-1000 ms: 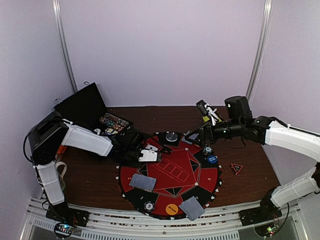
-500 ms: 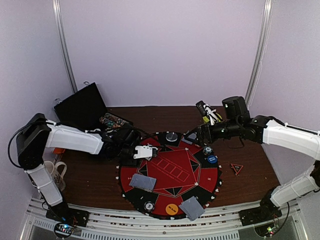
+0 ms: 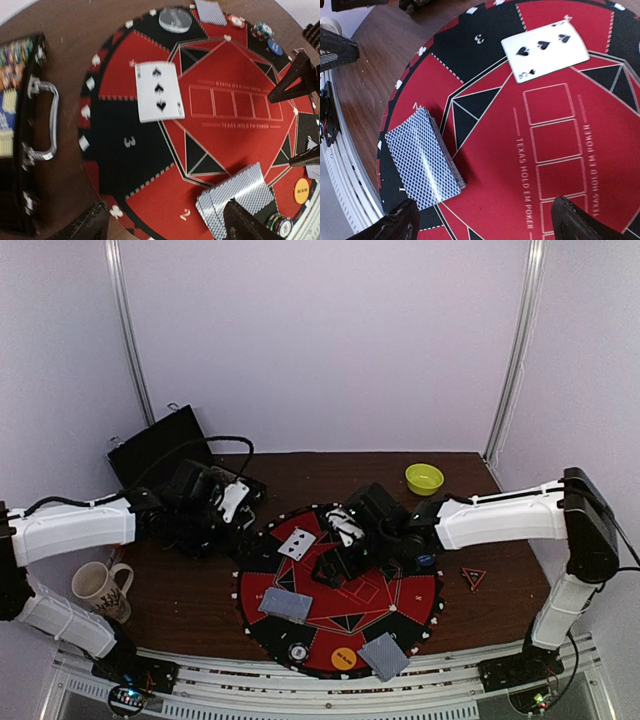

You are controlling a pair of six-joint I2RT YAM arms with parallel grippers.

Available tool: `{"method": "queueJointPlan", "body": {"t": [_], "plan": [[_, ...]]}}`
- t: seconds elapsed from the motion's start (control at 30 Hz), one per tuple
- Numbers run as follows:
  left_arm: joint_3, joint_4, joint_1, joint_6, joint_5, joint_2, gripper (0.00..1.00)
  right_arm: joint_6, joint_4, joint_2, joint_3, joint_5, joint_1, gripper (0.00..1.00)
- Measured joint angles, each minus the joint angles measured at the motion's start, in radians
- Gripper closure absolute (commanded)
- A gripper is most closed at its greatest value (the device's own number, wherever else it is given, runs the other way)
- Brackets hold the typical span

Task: Distribute texas hold em gaming equipment
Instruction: Pick up the poker card from the face-down deck piles.

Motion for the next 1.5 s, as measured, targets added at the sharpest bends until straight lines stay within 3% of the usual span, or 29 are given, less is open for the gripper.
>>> {"method": "queueJointPlan", "body": {"t": [0.07,0.17,0.33,0.57,1.17,1.23,1.4,1.5], "plan": [[-0.099,0.03,0.032,-0.098,0.086,-0.028,0.26,0.011,0.005,0.054,0.022,0.007,0.033,0.07],[-0.228,0.087,0.067,-0.222,0.191,-0.033,0.24,0.026,0.013,0.133,0.059,0.01,0.07,0.07],[-0.267,0.157,0.067,-0.298,0.267,-0.004,0.22,0.032,0.001,0.242,0.157,0.053,0.114,0.07],[-0.275,0.256,0.067,-0.321,0.318,0.034,0.22,0.035,-0.025,0.303,0.206,0.14,0.143,0.08],[-0.295,0.317,0.062,-0.298,0.365,0.16,0.25,0.011,-0.095,0.24,0.142,0.233,0.161,0.08],[-0.292,0.327,0.058,-0.294,0.368,0.168,0.25,0.001,-0.099,0.231,0.141,0.204,0.16,0.11],[-0.283,0.335,0.053,-0.286,0.369,0.182,0.27,0.022,-0.046,0.151,0.092,0.051,0.129,0.38],[-0.281,0.343,0.051,-0.284,0.369,0.192,0.31,0.078,0.023,0.097,0.023,-0.058,0.066,0.46]]}}
